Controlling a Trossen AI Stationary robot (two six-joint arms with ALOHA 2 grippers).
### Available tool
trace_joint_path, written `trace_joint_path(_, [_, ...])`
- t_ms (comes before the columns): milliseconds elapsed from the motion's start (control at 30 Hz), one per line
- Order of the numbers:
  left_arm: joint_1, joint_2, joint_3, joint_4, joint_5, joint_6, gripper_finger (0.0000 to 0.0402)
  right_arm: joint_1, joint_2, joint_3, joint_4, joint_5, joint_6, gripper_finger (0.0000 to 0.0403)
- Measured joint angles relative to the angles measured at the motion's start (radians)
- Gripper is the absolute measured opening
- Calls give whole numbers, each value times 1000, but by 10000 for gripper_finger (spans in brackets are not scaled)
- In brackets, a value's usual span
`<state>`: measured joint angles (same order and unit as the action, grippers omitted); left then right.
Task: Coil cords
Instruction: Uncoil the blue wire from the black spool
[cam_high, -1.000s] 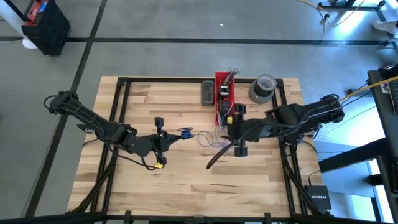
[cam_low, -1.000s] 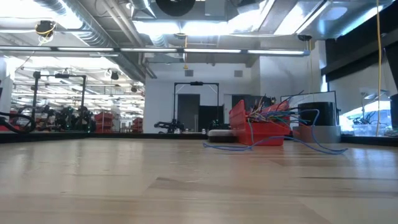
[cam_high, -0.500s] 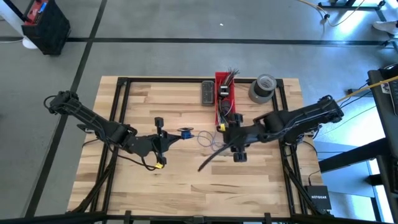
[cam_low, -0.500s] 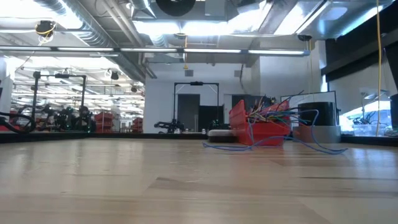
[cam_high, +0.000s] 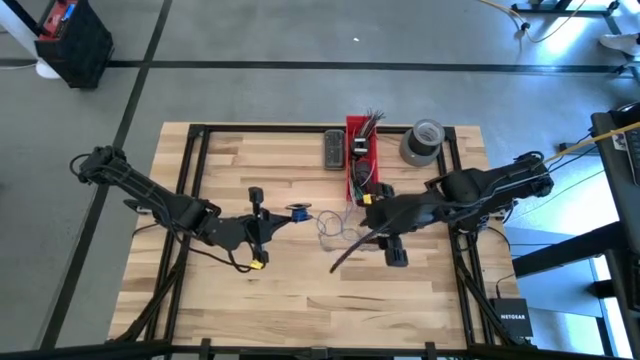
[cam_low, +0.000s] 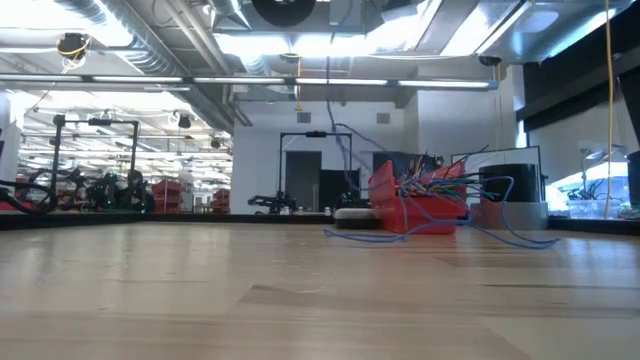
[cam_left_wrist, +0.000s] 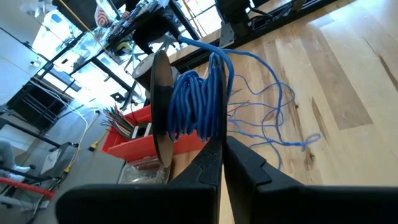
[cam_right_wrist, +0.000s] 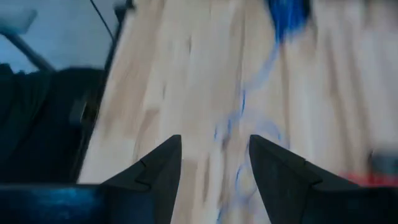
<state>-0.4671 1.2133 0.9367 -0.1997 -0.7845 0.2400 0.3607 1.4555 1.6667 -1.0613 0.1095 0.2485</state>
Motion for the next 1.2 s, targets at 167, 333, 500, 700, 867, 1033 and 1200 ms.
trace_joint_path(167, [4,0,0,0,0,-2,5,8,2,-31,198,92,-151,193])
trace_joint_path(333, [6,0,0,0,0,2,5,-16,54,-135,351,102,-252,193])
trace_joint_path(500, [6,0,0,1,0,-3,5,-35,127,-166,376,214,-257,193])
trace_joint_path(700, [5,0,0,1,0,-2,5,-35,186,-168,459,244,-275,193])
trace_joint_path(867, [5,0,0,1,0,-3,5,-34,193,-168,466,299,-280,171])
trace_joint_path(1033, [5,0,0,1,0,-1,5,-34,191,-138,450,309,-300,96])
trace_joint_path(1200, [5,0,0,-6,77,-5,5,-33,191,-88,403,309,-378,11])
